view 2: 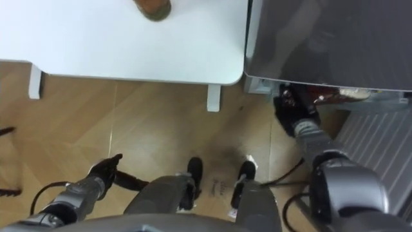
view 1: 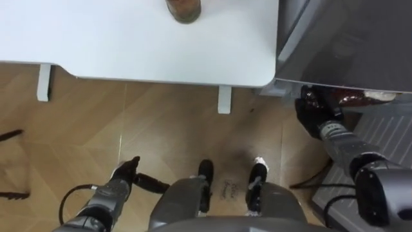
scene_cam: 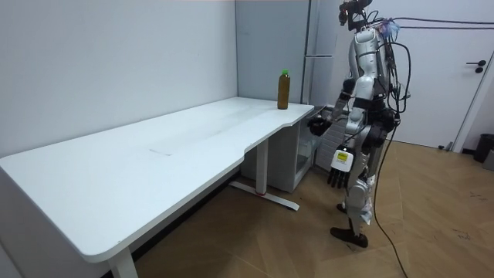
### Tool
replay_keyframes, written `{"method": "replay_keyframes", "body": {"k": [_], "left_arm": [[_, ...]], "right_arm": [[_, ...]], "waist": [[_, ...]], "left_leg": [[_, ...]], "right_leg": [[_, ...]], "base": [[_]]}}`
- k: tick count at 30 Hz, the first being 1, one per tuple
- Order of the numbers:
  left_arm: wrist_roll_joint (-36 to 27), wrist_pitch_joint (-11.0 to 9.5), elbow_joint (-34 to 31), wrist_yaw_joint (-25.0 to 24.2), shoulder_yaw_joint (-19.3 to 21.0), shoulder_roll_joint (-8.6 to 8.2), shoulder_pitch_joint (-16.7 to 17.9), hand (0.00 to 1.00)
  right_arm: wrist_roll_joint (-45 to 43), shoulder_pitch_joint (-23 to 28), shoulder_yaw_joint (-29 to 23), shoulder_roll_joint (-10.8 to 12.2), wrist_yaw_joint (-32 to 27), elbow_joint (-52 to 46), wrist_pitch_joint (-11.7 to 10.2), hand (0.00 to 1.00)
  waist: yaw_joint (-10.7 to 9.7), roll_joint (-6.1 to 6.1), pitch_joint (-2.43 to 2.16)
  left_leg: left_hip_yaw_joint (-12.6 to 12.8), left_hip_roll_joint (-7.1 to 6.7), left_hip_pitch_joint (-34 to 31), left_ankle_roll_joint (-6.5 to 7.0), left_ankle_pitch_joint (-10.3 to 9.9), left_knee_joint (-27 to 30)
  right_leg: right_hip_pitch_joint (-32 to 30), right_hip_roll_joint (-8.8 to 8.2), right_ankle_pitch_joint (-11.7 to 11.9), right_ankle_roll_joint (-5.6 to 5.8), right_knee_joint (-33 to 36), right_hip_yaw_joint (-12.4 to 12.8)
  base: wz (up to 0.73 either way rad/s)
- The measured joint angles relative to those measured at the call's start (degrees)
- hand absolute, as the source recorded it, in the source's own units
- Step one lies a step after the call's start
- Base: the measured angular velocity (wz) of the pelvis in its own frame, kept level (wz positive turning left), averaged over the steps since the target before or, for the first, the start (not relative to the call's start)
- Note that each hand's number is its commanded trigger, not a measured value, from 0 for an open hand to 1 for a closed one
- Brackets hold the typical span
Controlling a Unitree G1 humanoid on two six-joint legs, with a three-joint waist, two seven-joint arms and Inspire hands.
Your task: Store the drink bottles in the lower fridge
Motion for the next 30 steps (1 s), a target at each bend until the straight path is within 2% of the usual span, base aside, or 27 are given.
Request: {"method": "replay_keyframes", "body": {"k": [4, 7, 9, 11, 12, 13, 14, 23, 28, 30], "left_arm": [[-0.8, 0.0, 0.1, -0.1, -0.1, 0.06, -0.1, 0.00], [-1.1, 0.0, -0.1, -0.2, -0.3, 0.11, -0.1, 0.00], [-2.0, -0.1, -0.1, -0.1, -0.5, 0.50, -0.1, 0.00], [-2.0, -0.3, -0.1, -0.1, -0.6, 0.69, -0.5, 0.00], [-2.0, -0.7, -0.1, -0.1, -0.6, 0.75, -0.6, 0.00], [-2.1, -0.9, -0.1, -0.1, -0.7, 0.80, -0.6, 0.00], [-2.2, -1.2, -0.1, 0.0, -1.2, 0.94, -0.7, 0.00], [-7.6, -1.2, -0.1, 0.3, -3.2, 1.05, -0.6, 0.00], [-7.9, -1.2, -0.2, 1.7, -5.3, 1.15, -0.1, 0.00], [-10.1, -1.2, -0.3, 1.7, -6.6, 1.50, -0.1, 0.00]], "right_arm": [[1.0, -2.1, -3.2, -1.3, -0.8, 0.0, 0.3, 1.00], [1.7, -2.6, -3.2, -2.8, -1.7, 0.0, 0.6, 1.00], [1.5, -3.9, -3.1, -3.3, -2.9, 0.0, 0.8, 1.00], [1.6, -4.8, -2.6, -3.7, -3.3, 0.0, 0.8, 1.00], [1.7, -5.1, -2.5, -3.9, -3.3, 0.0, 0.8, 0.64], [1.8, -5.2, -2.4, -3.9, -3.5, 0.0, 0.7, 0.06], [1.9, -5.2, -2.0, -4.1, -4.0, 0.0, 0.7, 0.00], [2.1, -6.9, 0.1, -6.3, -5.8, -0.1, 1.1, 0.00], [2.4, -7.1, 0.2, -6.4, -6.9, -0.1, 1.1, 0.00], [2.5, -7.1, 0.3, -6.3, -6.9, -0.1, 1.1, 0.00]], "waist": [[0.0, -0.40, 0.24], [-0.1, -0.54, 0.32], [0.1, -1.33, 0.64], [0.0, -1.62, 0.70], [-0.1, -1.80, 0.81], [0.0, -1.90, 0.87], [0.1, -2.09, 0.99], [1.4, -2.23, 0.99], [1.4, -2.23, 0.97], [1.3, -2.33, 0.90]], "left_leg": [[0.1, -0.79, -1.3, 0.56, 0.4, 0.1], [0.5, -1.18, -2.1, 1.06, 0.7, 0.3], [2.0, -1.53, -2.7, 1.37, 0.9, 0.4], [2.0, -1.95, -3.9, 1.54, 1.0, 1.3], [2.0, -2.09, -4.1, 1.71, 1.1, 1.4], [2.2, -2.10, -4.1, 1.78, 1.1, 1.5], [2.4, -2.12, -4.2, 1.83, 1.1, 1.8], [3.4, -2.11, -7.1, 1.90, 1.2, 5.8], [3.5, -2.06, -7.5, 1.90, 1.2, 6.3], [3.5, -2.07, -7.5, 1.91, 1.2, 6.4]], "right_leg": [[-2.0, -1.03, -0.3, 0.46, 1.9, -0.3], [-3.0, -2.17, -0.5, 0.75, 2.9, -0.5], [-4.5, -2.76, -0.5, 0.77, 4.1, 0.0], [-5.5, -3.25, -0.5, 0.78, 4.7, -0.1], [-5.8, -3.47, -0.5, 0.81, 4.9, -0.2], [-5.9, -3.52, -0.5, 0.84, 4.9, -0.2], [-5.9, -3.62, -0.5, 0.86, 5.2, -0.2], [-8.8, -4.20, -0.4, 0.53, 8.7, 0.4], [-9.0, -4.30, -0.3, 0.37, 9.1, 0.2], [-9.0, -4.35, -0.3, 0.36, 9.1, 0.2]], "base": [[0.08], [0.03], [-0.17], [-0.06], [0.00], [0.00], [0.00], [-0.01], [0.00], [0.00]]}}
